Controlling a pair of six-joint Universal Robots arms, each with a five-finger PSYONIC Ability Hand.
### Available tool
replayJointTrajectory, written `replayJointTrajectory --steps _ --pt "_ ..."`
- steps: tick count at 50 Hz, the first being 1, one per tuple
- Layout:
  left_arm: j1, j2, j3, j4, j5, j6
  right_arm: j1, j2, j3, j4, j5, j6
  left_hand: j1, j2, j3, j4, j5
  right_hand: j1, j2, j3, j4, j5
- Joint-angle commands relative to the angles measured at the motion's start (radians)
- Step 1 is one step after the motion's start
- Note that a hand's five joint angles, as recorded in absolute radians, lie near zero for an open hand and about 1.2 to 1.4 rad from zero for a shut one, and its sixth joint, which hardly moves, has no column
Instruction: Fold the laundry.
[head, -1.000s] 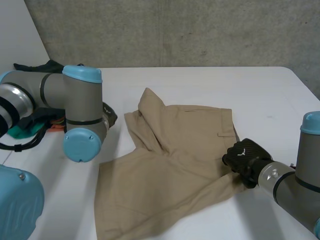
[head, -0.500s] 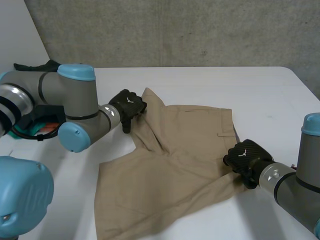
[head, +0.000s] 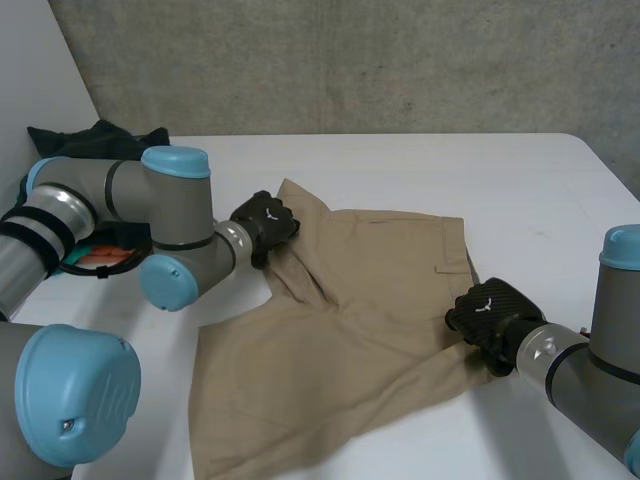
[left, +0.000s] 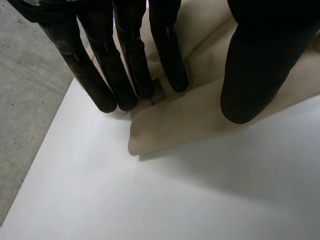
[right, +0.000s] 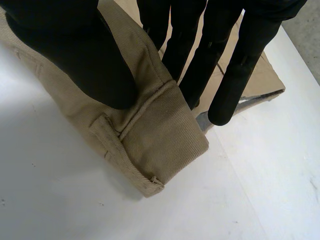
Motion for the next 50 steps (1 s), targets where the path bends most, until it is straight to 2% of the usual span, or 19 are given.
replayJointTrajectory --steps 1,6,11,19,21,23,25,27,28,31,32,34,35,40,44,45,48,50 --pt "0.009 0.046 -0.044 -0.013 -0.054 -0.010 -0.001 0.005 0.000 0.000 0.000 -0.004 0.136 0.133 0.135 0.135 0.140 0.277 0.219 0.194 0.195 0.202" --pt "0.008 0.062 -0.073 -0.003 -0.034 -0.013 -0.001 0.010 -0.003 0.000 0.001 -0.006 -0.084 -0.087 -0.085 -0.085 -0.080 0.277 0.219 0.194 0.195 0.202" --pt "-0.002 0.042 -0.064 0.010 -0.017 -0.008 0.000 0.013 -0.005 0.000 0.003 -0.006 -0.087 -0.091 -0.088 -0.088 -0.083 0.277 0.219 0.194 0.195 0.202" --pt "-0.022 -0.006 -0.015 0.021 -0.040 0.013 -0.003 0.011 -0.003 0.000 0.003 -0.006 -0.072 -0.076 -0.074 -0.074 -0.069 0.277 0.219 0.194 0.195 0.202" --pt "-0.028 -0.012 -0.006 0.024 -0.047 0.024 -0.004 0.010 -0.003 0.000 0.001 -0.006 0.117 0.114 0.116 0.116 0.121 0.277 0.219 0.194 0.195 0.202" --pt "-0.029 -0.015 -0.001 0.027 -0.052 0.032 -0.004 0.010 -0.003 0.000 0.001 -0.006 0.580 0.576 0.578 0.579 0.583 0.277 0.219 0.194 0.195 0.202" --pt "-0.032 -0.013 0.002 0.032 -0.081 0.044 -0.004 0.008 -0.003 0.002 0.001 -0.006 0.582 0.578 0.581 0.581 0.586 0.277 0.219 0.194 0.195 0.202" --pt "-0.037 -0.012 -0.002 0.032 -0.133 0.055 -0.003 0.007 -0.002 0.002 0.000 -0.006 0.582 0.578 0.581 0.581 0.586 0.277 0.219 0.194 0.195 0.202" --pt "-0.040 -0.007 -0.007 0.029 -0.217 0.070 -0.003 0.007 -0.002 0.002 0.000 -0.006 0.582 0.578 0.581 0.581 0.586 0.277 0.219 0.194 0.195 0.202" --pt "-0.037 0.006 -0.027 0.023 -0.390 0.099 -0.001 0.005 -0.002 0.005 0.000 -0.006 0.582 0.578 0.581 0.581 0.586 0.277 0.219 0.194 0.195 0.202" --pt "-0.029 0.026 -0.050 0.011 -0.500 0.102 0.000 0.002 -0.002 0.005 -0.002 -0.006 0.582 0.578 0.581 0.581 0.586 0.277 0.219 0.194 0.195 0.202" --pt "-0.014 0.062 -0.091 -0.005 -0.576 0.095 0.000 -0.001 0.000 0.006 -0.002 -0.004 0.582 0.578 0.581 0.581 0.586 0.277 0.219 0.194 0.195 0.202" --pt "-0.006 0.080 -0.119 -0.011 -0.581 0.081 0.002 -0.002 0.000 0.006 -0.002 -0.001 0.582 0.578 0.581 0.581 0.586 0.277 0.219 0.194 0.195 0.202" --pt "-0.005 0.195 -0.263 -0.017 -0.474 -0.016 0.019 -0.010 0.004 0.006 0.004 0.000 0.582 0.578 0.581 0.581 0.586 0.277 0.219 0.194 0.195 0.202" --pt "-0.009 0.244 -0.295 -0.031 -0.455 -0.097 0.032 -0.010 0.006 0.006 0.006 0.007 0.582 0.578 0.581 0.581 0.586 0.277 0.219 0.194 0.195 0.202" --pt "-0.008 0.249 -0.295 -0.037 -0.457 -0.109 0.034 -0.010 0.007 0.006 0.006 0.010 0.376 0.372 0.375 0.375 0.380 0.277 0.219 0.194 0.195 0.202" --pt "-0.005 0.266 -0.294 -0.055 -0.469 -0.142 0.035 -0.009 0.009 0.008 0.006 0.011 -0.480 -0.484 -0.481 -0.481 -0.477 0.277 0.219 0.194 0.195 0.202" --pt "0.000 0.276 -0.294 -0.057 -0.469 -0.146 0.035 -0.010 0.011 0.008 0.006 0.011 -0.504 -0.507 -0.505 -0.505 -0.500 0.277 0.219 0.194 0.195 0.202"
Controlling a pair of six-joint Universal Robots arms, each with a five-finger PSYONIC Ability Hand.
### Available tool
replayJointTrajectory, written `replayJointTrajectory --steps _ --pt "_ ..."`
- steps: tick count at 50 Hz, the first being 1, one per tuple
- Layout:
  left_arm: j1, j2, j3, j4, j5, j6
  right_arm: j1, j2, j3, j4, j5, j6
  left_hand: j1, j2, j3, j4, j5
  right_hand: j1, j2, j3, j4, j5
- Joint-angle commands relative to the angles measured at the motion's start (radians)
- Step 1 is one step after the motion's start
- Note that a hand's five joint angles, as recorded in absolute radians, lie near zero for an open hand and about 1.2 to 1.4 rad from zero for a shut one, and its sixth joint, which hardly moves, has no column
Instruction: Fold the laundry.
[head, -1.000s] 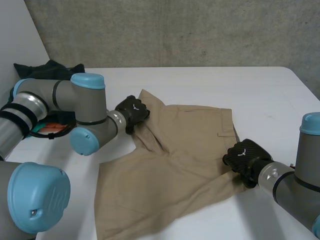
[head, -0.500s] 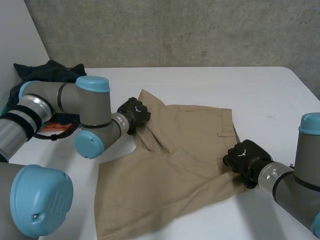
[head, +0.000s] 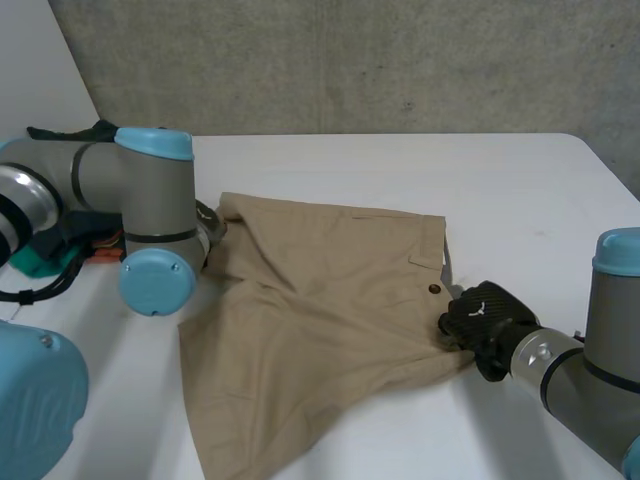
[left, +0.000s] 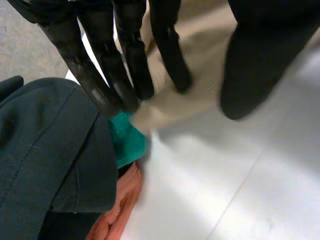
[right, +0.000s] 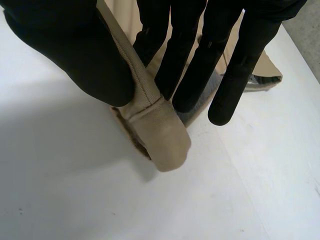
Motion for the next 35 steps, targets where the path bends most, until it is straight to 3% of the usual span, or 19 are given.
replayJointTrajectory --steps 1,5,17,21,25,28,32,35 --pt "0.012 0.046 -0.003 -0.025 0.006 -0.072 0.007 0.000 0.006 0.001 0.001 0.005 -0.580 -0.620 -0.618 -0.617 -0.620 0.277 0.219 0.194 0.195 0.202" --pt "0.050 0.077 -0.001 -0.020 0.032 -0.080 0.006 -0.013 0.015 0.000 0.001 0.005 -0.580 -0.620 -0.618 -0.617 -0.620 0.277 0.219 0.194 0.195 0.202" --pt "0.085 0.010 0.034 0.041 0.317 -0.074 0.001 -0.031 0.020 -0.005 -0.004 0.007 -0.528 -0.567 -0.565 -0.565 -0.567 0.277 0.219 0.194 0.195 0.202" --pt "0.081 -0.056 0.100 0.042 0.398 -0.052 -0.002 -0.030 0.022 -0.006 -0.004 0.007 -0.337 -0.377 -0.375 -0.374 -0.377 0.277 0.219 0.194 0.195 0.202" --pt "0.076 -0.102 0.155 0.029 0.428 -0.043 -0.006 -0.028 0.022 -0.006 -0.004 0.007 -0.103 -0.142 -0.140 -0.140 -0.142 0.277 0.219 0.194 0.195 0.202" --pt "0.075 -0.125 0.183 0.018 0.429 -0.038 -0.008 -0.030 0.022 -0.006 -0.004 0.005 -0.061 -0.100 -0.098 -0.098 -0.100 0.277 0.219 0.194 0.195 0.202" --pt "0.075 -0.153 0.217 0.013 0.431 -0.028 -0.011 -0.028 0.022 -0.006 -0.006 0.005 -0.116 -0.156 -0.154 -0.153 -0.155 0.277 0.219 0.194 0.195 0.202" --pt "0.073 -0.168 0.231 0.012 0.431 -0.018 -0.013 -0.027 0.020 -0.006 -0.006 0.005 -0.304 -0.344 -0.341 -0.341 -0.343 0.277 0.219 0.194 0.195 0.202"
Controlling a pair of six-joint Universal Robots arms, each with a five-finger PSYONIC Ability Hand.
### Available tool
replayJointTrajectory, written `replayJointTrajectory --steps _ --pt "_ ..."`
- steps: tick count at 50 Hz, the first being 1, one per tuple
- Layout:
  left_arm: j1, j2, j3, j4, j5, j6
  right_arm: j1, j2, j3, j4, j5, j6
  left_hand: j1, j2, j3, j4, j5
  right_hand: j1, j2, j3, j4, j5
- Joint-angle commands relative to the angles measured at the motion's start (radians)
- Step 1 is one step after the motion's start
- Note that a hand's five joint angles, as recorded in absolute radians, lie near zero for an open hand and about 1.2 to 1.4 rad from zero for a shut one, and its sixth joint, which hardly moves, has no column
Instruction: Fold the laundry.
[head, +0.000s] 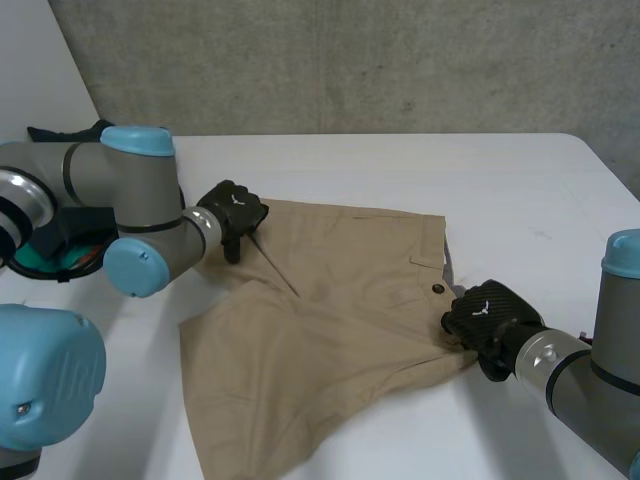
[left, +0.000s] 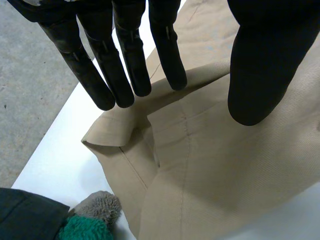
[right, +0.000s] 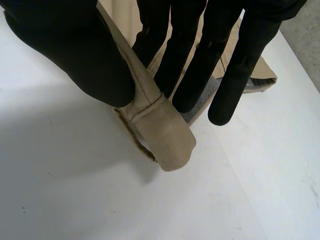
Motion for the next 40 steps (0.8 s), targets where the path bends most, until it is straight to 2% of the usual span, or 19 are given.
replayJointTrajectory --steps 1,5,10,12,13,16,17,27,32,40 --pt "-0.004 -0.037 0.041 -0.008 -0.007 0.019 -0.005 0.003 -0.003 0.000 -0.001 0.000 -0.143 -0.143 -0.142 -0.141 -0.138 0.277 0.219 0.194 0.195 0.202" --pt "-0.008 -0.044 0.039 -0.011 -0.015 0.042 -0.008 0.003 -0.005 0.000 -0.001 0.000 -0.190 -0.190 -0.189 -0.188 -0.185 0.277 0.219 0.194 0.195 0.202" --pt "-0.014 -0.057 0.036 -0.011 -0.035 0.082 -0.016 0.005 -0.008 0.000 -0.001 -0.002 -0.053 -0.052 -0.052 -0.051 -0.047 0.277 0.219 0.194 0.195 0.202" --pt "-0.014 -0.060 0.036 -0.011 -0.044 0.090 -0.016 0.005 -0.011 0.000 -0.002 0.000 0.114 0.114 0.115 0.116 0.119 0.277 0.219 0.194 0.195 0.202" --pt "-0.014 -0.061 0.036 -0.011 -0.050 0.097 -0.018 0.005 -0.011 0.000 -0.002 0.000 0.272 0.272 0.273 0.274 0.277 0.277 0.219 0.194 0.195 0.202" --pt "-0.013 -0.067 0.035 -0.011 -0.059 0.105 -0.019 0.006 -0.011 0.000 -0.002 0.000 0.476 0.476 0.476 0.477 0.481 0.277 0.219 0.194 0.195 0.202" --pt "-0.013 -0.067 0.035 -0.012 -0.065 0.113 -0.021 0.005 -0.011 0.000 -0.002 0.000 0.691 0.692 0.692 0.693 0.697 0.277 0.219 0.194 0.195 0.202" --pt "0.001 0.049 -0.079 -0.034 -0.176 0.110 -0.024 -0.001 -0.012 0.000 -0.004 -0.002 0.711 0.711 0.712 0.713 0.716 0.277 0.219 0.194 0.195 0.202" --pt "0.021 0.193 -0.259 -0.028 -0.229 0.096 -0.019 -0.009 -0.006 0.006 -0.004 -0.002 0.711 0.711 0.712 0.713 0.716 0.277 0.219 0.194 0.195 0.202" --pt "0.032 0.304 -0.474 -0.026 -0.318 0.094 0.001 -0.038 0.008 0.034 -0.002 -0.002 0.711 0.711 0.712 0.713 0.716 0.277 0.219 0.194 0.195 0.202"
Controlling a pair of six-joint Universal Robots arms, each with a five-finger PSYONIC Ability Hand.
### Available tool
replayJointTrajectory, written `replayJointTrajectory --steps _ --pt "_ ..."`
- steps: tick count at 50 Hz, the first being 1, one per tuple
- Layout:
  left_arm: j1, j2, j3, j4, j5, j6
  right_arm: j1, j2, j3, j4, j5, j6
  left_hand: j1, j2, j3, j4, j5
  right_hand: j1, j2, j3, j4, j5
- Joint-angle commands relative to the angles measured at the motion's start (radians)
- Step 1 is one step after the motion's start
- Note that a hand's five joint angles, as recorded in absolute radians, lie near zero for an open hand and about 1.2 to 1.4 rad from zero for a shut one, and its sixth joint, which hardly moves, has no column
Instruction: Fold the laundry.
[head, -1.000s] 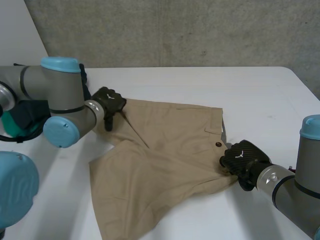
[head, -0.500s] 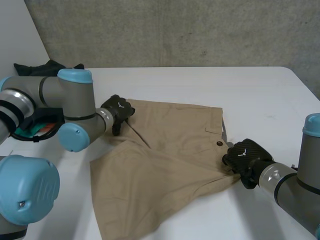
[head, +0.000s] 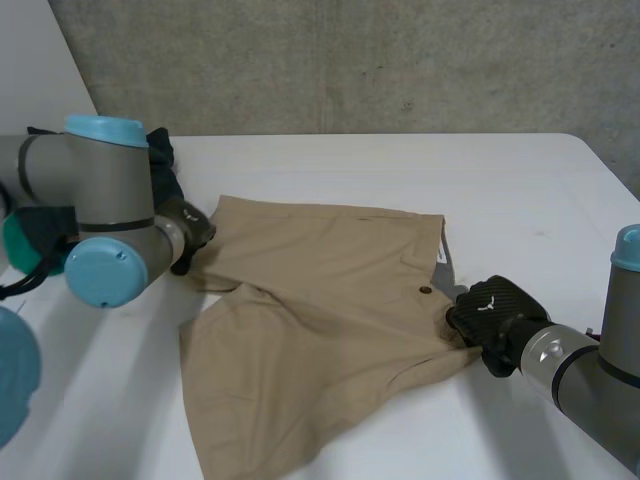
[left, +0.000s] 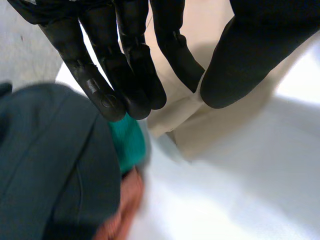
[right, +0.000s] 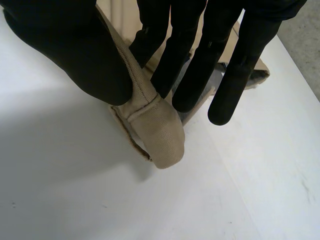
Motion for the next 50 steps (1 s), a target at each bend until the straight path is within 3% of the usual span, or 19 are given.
replayJointTrajectory --steps 1,3,5,6,7,10,16,21,29,42,50 --pt "0.006 0.085 -0.177 0.010 -0.066 -0.007 0.020 -0.027 0.013 0.029 0.001 -0.002 0.231 0.205 0.211 0.203 0.226 0.277 0.219 0.194 0.195 0.202" --pt "0.003 0.085 -0.190 0.021 -0.057 -0.009 0.029 -0.032 0.014 0.039 -0.001 -0.002 0.211 0.185 0.191 0.183 0.206 0.277 0.219 0.194 0.195 0.202" --pt "0.000 0.074 -0.193 0.037 -0.044 -0.015 0.043 -0.038 0.014 0.053 -0.001 0.000 -0.017 -0.043 -0.037 -0.045 -0.022 0.277 0.219 0.194 0.195 0.202" --pt "-0.002 0.070 -0.191 0.041 -0.044 -0.017 0.046 -0.038 0.014 0.053 -0.001 0.000 -0.149 -0.175 -0.169 -0.177 -0.154 0.277 0.219 0.194 0.195 0.202" --pt "-0.003 0.070 -0.185 0.044 -0.052 -0.024 0.054 -0.041 0.013 0.056 -0.001 -0.002 -0.502 -0.528 -0.522 -0.530 -0.507 0.277 0.219 0.194 0.195 0.202" --pt "-0.003 0.095 -0.190 0.044 -0.084 -0.053 0.071 -0.049 0.004 0.050 -0.010 0.003 -0.842 -0.868 -0.863 -0.871 -0.847 0.277 0.219 0.194 0.195 0.202" --pt "0.005 0.235 -0.237 0.057 -0.093 -0.147 0.108 -0.053 -0.053 0.026 -0.050 0.046 -0.846 -0.872 -0.866 -0.874 -0.851 0.277 0.219 0.194 0.195 0.202" --pt "0.001 0.430 -0.370 0.062 -0.058 -0.244 0.137 -0.013 -0.159 -0.005 -0.055 0.177 -0.843 -0.869 -0.863 -0.871 -0.848 0.277 0.219 0.194 0.195 0.202" --pt "-0.098 0.665 -0.671 0.047 0.012 -0.411 0.128 0.100 -0.317 -0.013 -0.029 0.403 -0.837 -0.863 -0.858 -0.865 -0.842 0.277 0.219 0.194 0.195 0.202" --pt "-0.316 0.663 -0.888 0.007 0.005 -0.626 0.105 0.128 -0.315 -0.056 0.048 0.483 -0.811 -0.837 -0.831 -0.839 -0.816 0.277 0.219 0.194 0.195 0.202" --pt "-0.342 0.585 -0.848 0.014 -0.004 -0.620 0.105 0.128 -0.311 -0.062 0.077 0.498 -0.732 -0.758 -0.752 -0.760 -0.737 0.277 0.219 0.194 0.195 0.202"
